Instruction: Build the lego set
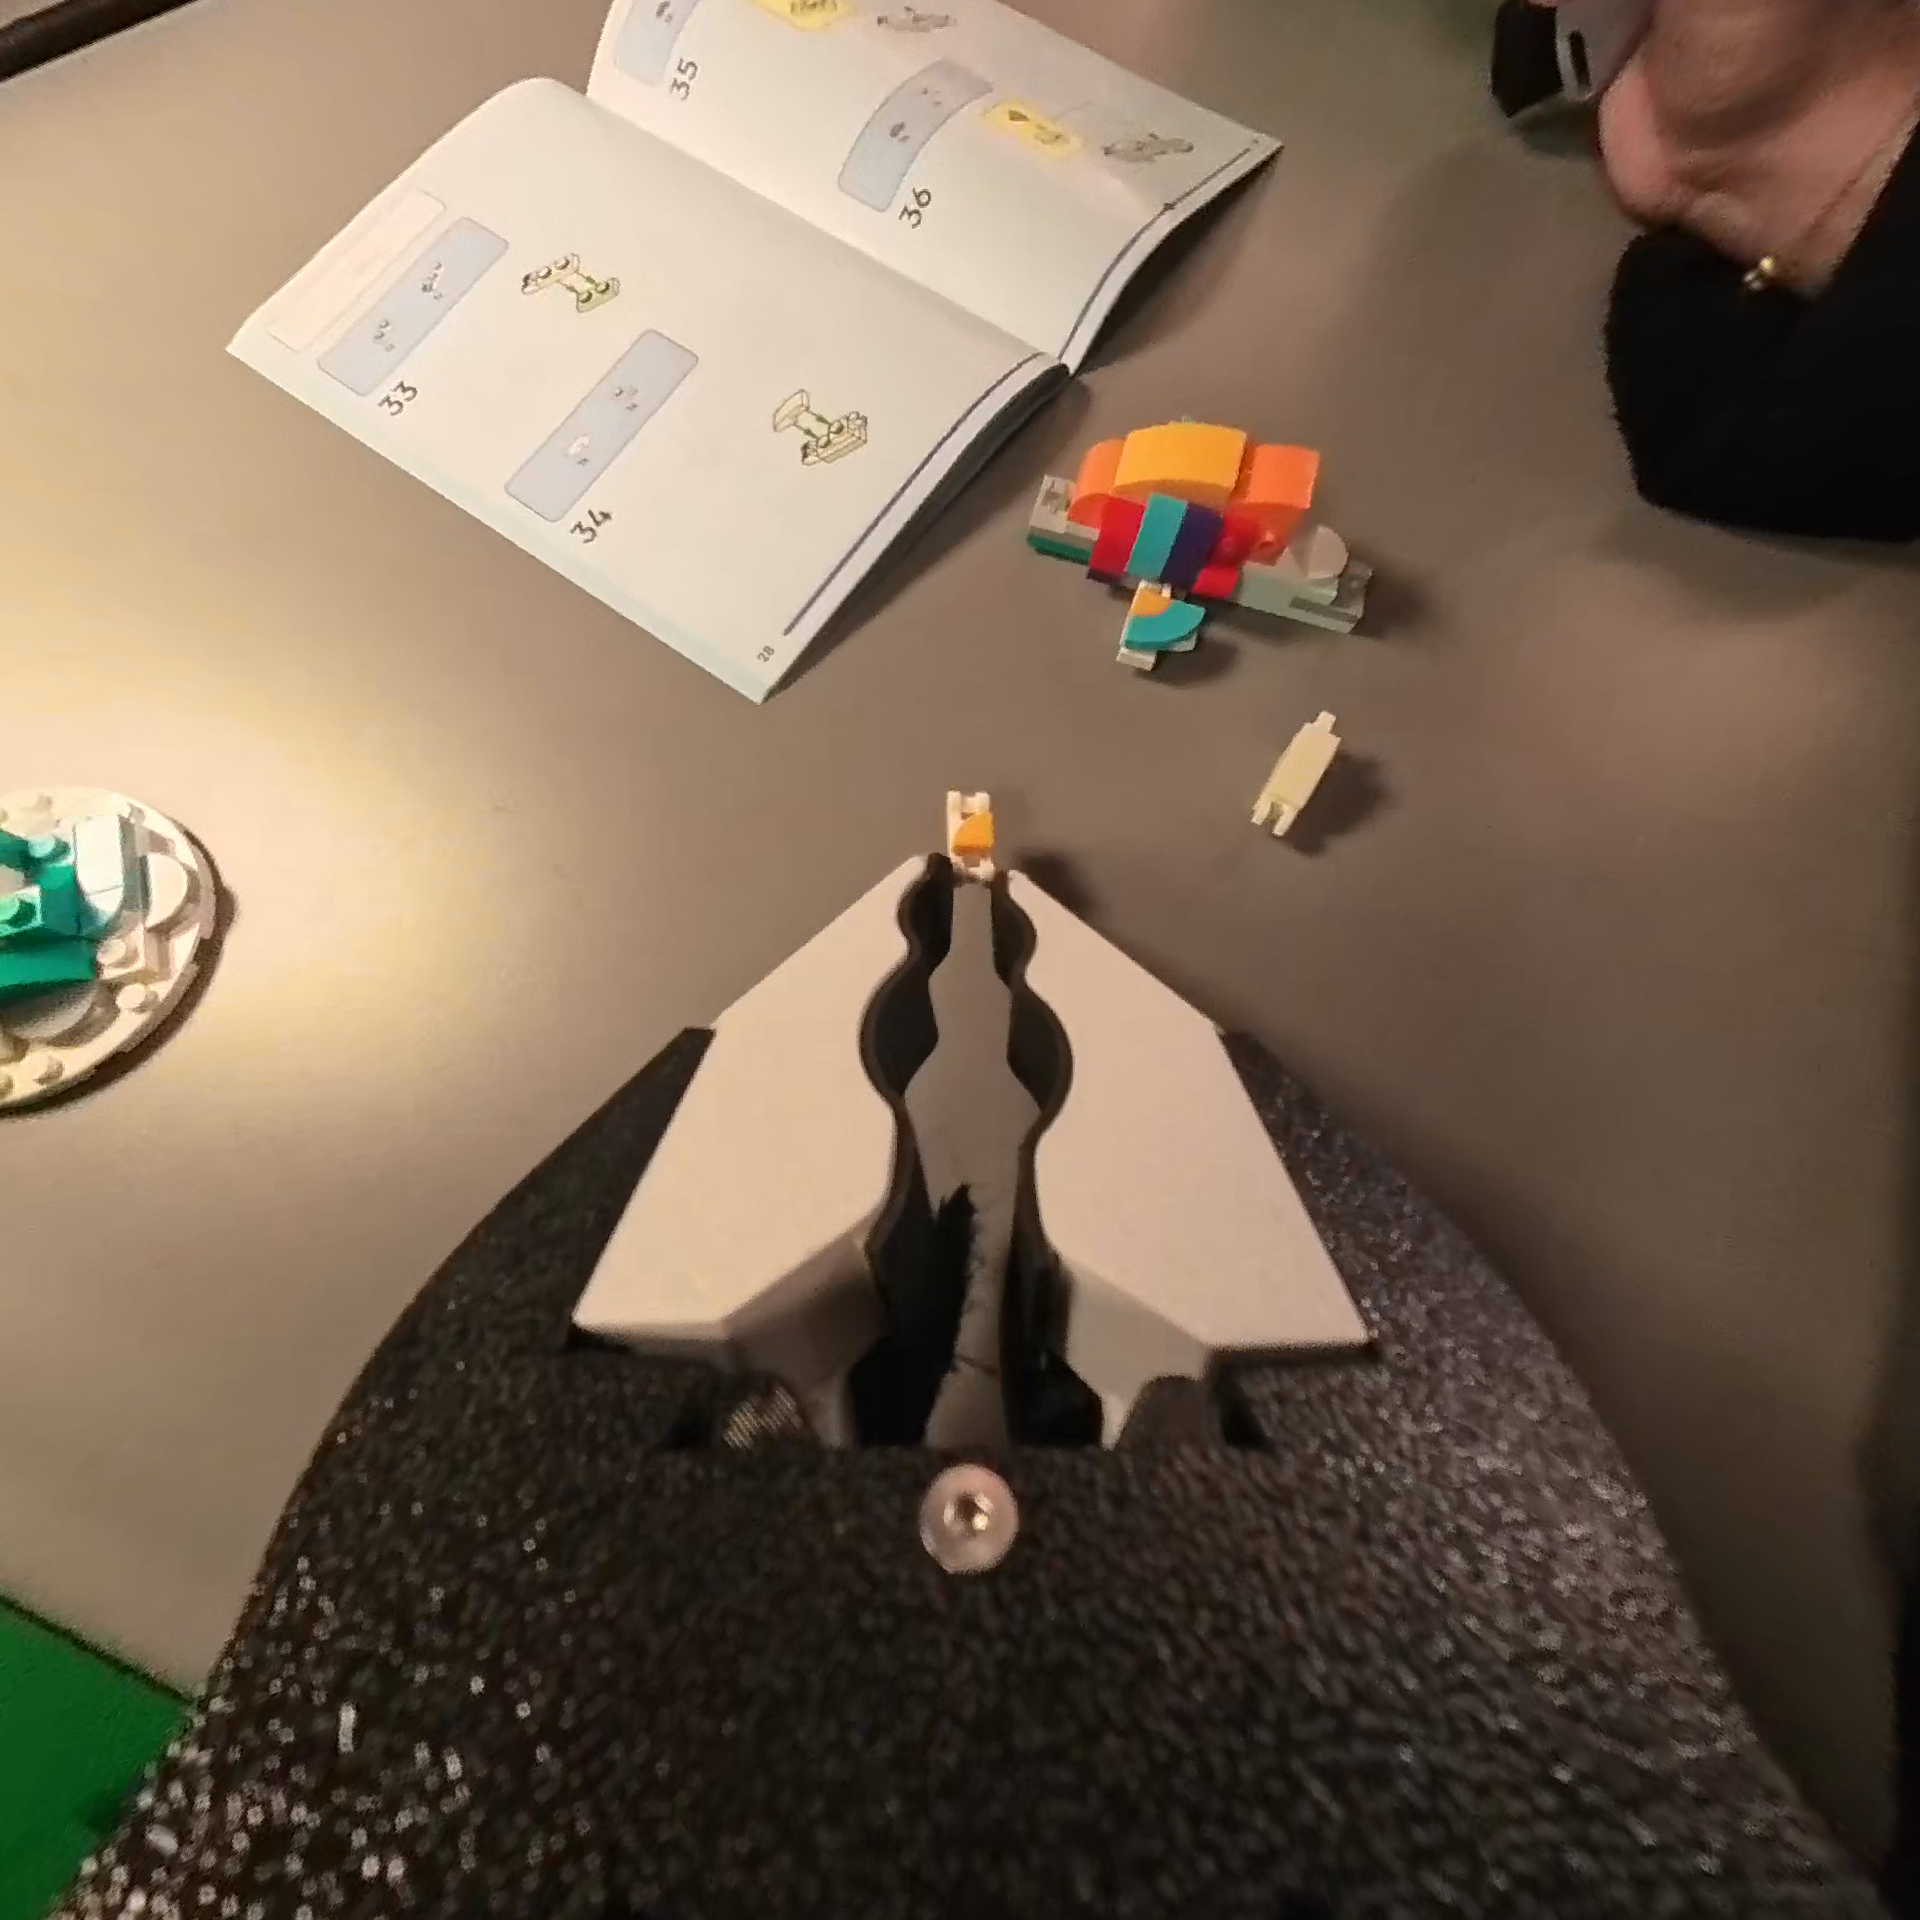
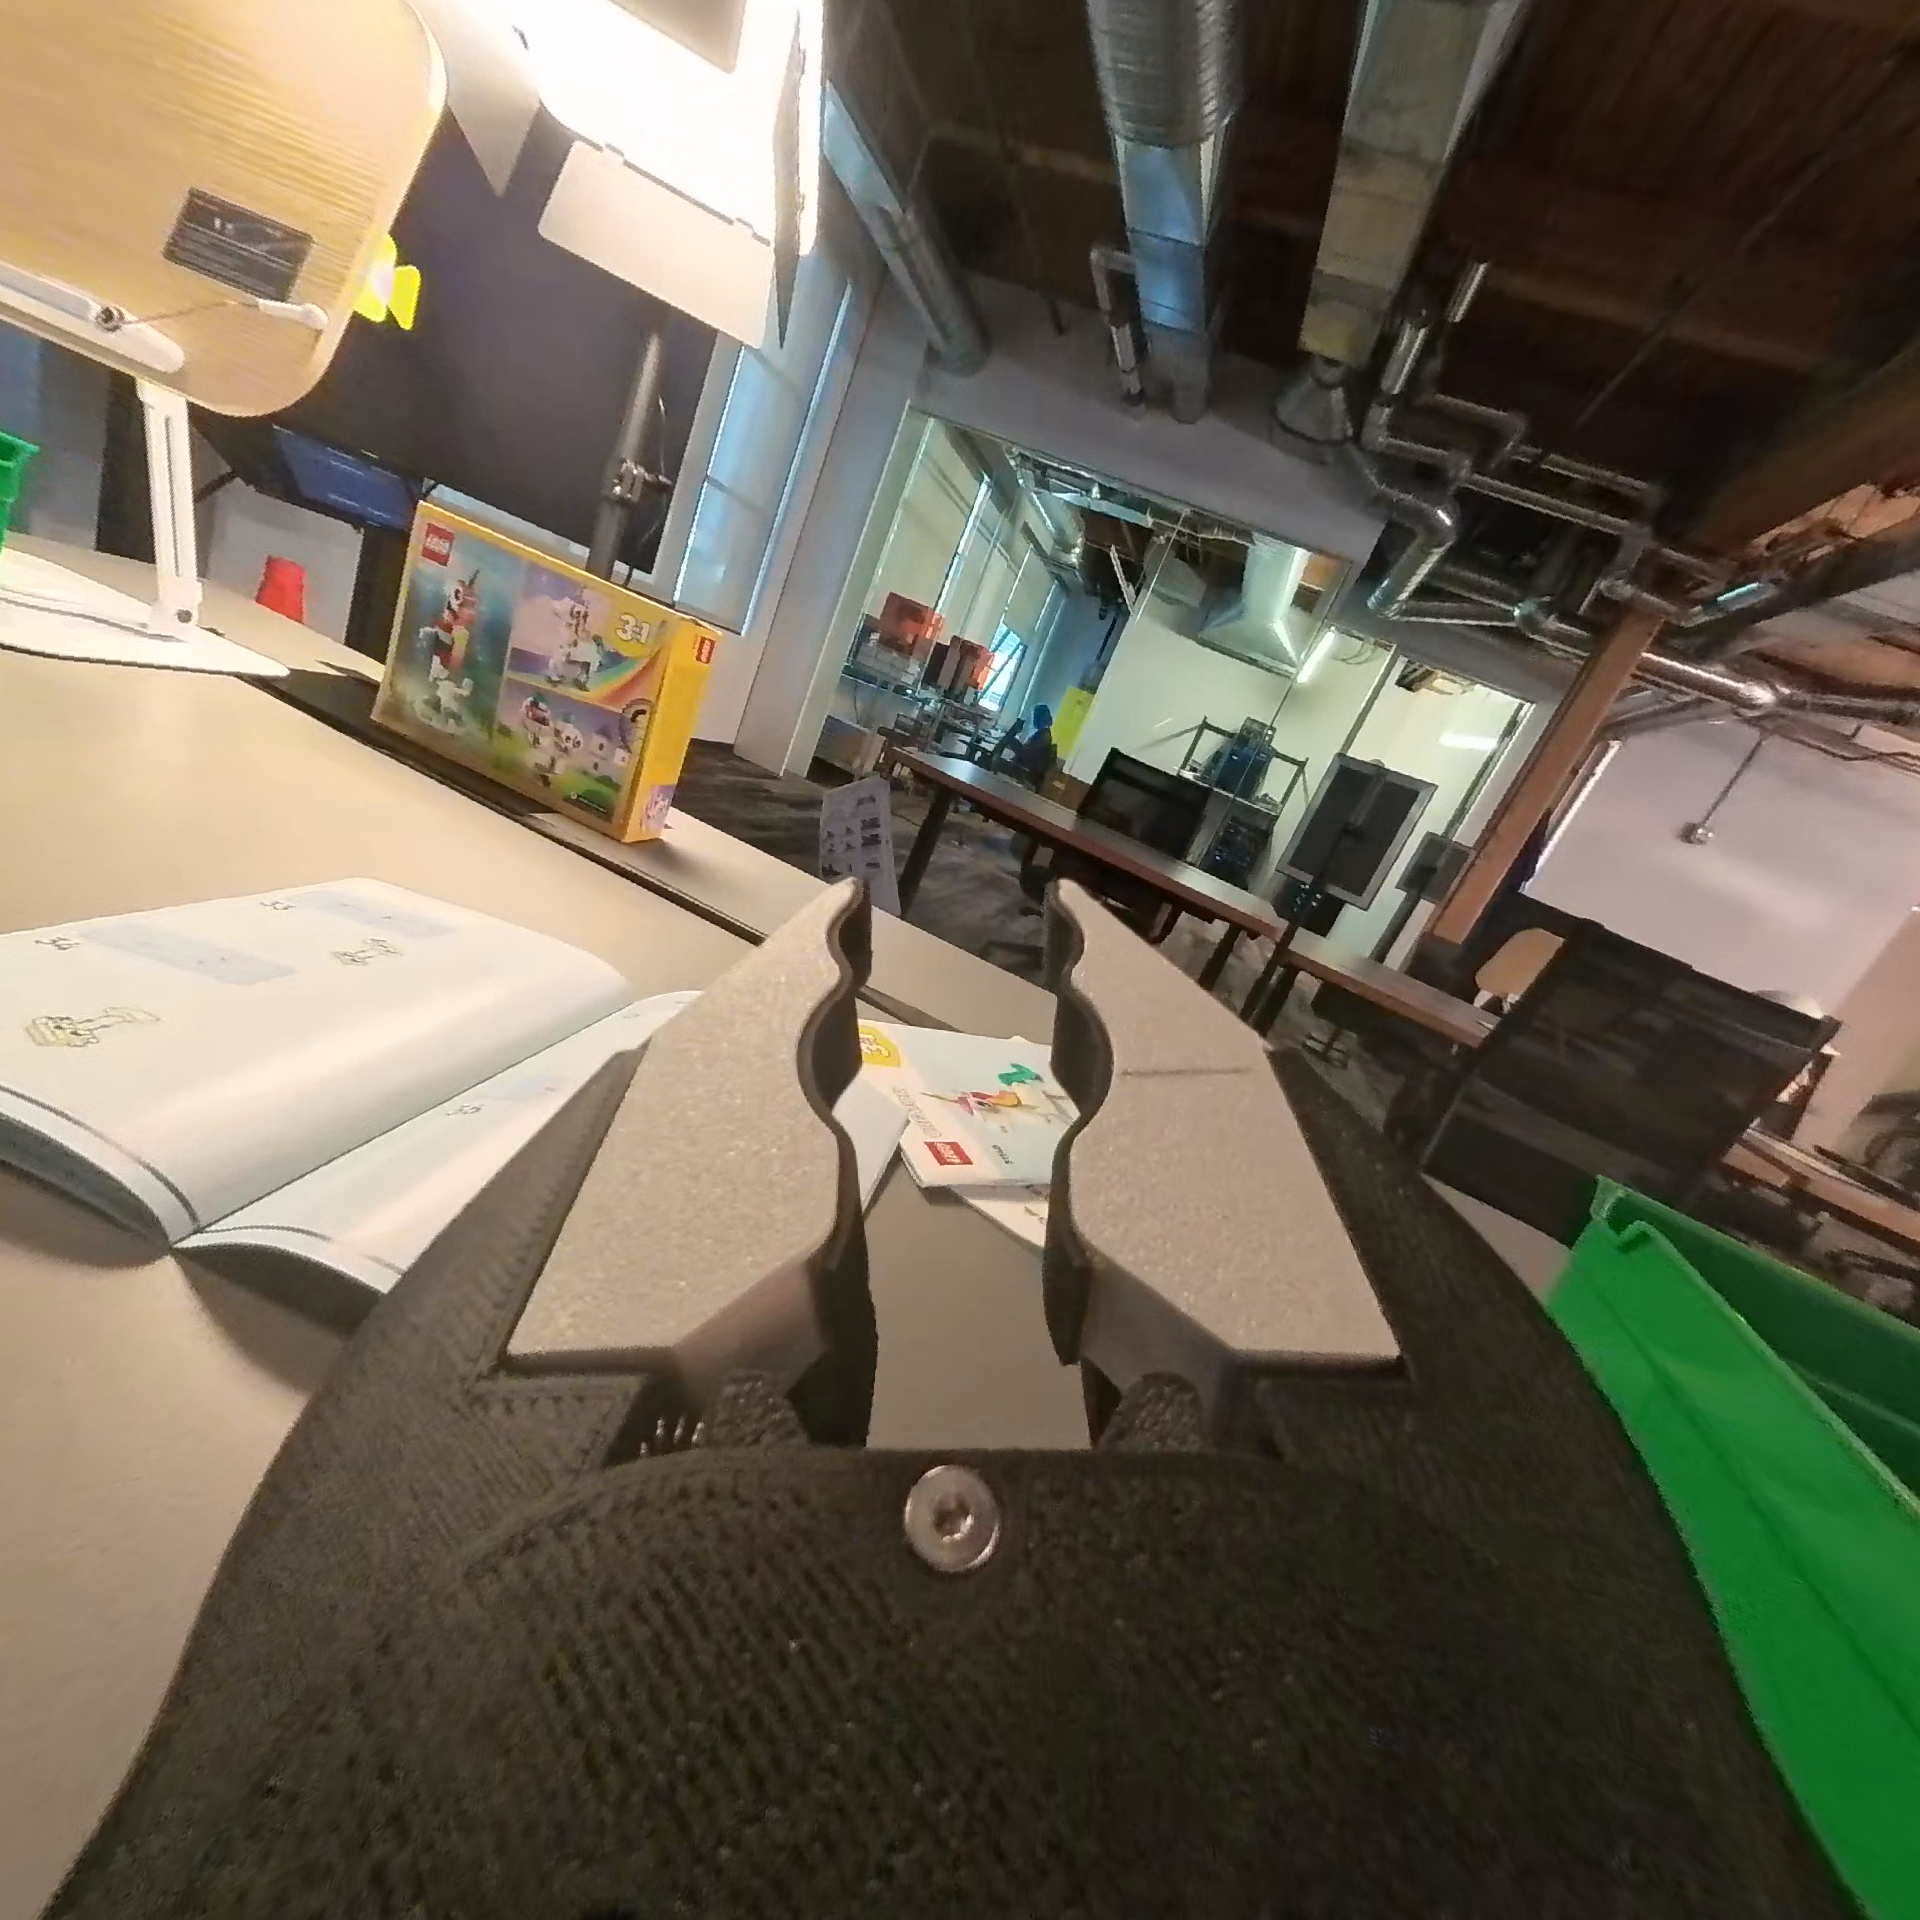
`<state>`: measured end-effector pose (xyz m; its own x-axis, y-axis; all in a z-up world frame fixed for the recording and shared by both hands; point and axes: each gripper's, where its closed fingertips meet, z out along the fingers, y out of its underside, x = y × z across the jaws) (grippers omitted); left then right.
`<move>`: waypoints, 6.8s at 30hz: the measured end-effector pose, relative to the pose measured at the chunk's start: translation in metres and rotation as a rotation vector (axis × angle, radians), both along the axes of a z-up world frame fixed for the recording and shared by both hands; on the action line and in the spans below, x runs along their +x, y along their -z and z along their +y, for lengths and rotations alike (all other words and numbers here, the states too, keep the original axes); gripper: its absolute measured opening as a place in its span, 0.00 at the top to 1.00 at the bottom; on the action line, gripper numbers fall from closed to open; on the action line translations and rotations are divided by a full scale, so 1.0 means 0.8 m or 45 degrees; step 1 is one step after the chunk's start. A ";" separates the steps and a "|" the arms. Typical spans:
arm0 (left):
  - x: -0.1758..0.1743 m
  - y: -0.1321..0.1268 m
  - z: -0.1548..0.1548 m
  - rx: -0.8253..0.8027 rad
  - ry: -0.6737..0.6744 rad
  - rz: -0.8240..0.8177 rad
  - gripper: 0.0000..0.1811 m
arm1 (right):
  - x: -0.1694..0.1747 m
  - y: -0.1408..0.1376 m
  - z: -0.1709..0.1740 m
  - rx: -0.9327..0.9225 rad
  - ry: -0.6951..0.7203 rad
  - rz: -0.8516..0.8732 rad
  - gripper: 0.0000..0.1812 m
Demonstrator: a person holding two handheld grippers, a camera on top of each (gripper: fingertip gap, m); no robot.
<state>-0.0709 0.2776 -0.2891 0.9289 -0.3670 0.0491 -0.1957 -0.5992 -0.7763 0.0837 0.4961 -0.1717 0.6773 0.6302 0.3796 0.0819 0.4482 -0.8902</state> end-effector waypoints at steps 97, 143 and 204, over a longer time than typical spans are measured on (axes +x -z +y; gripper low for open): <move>0.091 0.017 0.003 -0.014 0.495 0.010 0.87 | -0.026 0.033 -0.101 -1.161 -1.149 0.189 0.98; 0.098 0.015 0.004 0.009 0.538 -0.013 0.97 | -0.010 0.027 -0.061 -1.127 -1.006 0.347 0.98; 0.101 -0.136 0.045 -0.053 0.718 -1.751 0.97 | -0.069 0.004 -0.157 -0.739 -1.581 0.124 0.98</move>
<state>0.0096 0.3140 -0.1803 -0.1135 -0.6304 0.7679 0.4505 -0.7216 -0.5257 0.0288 0.3703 -0.1753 -0.4339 0.8866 -0.1603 -0.1687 -0.2548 -0.9522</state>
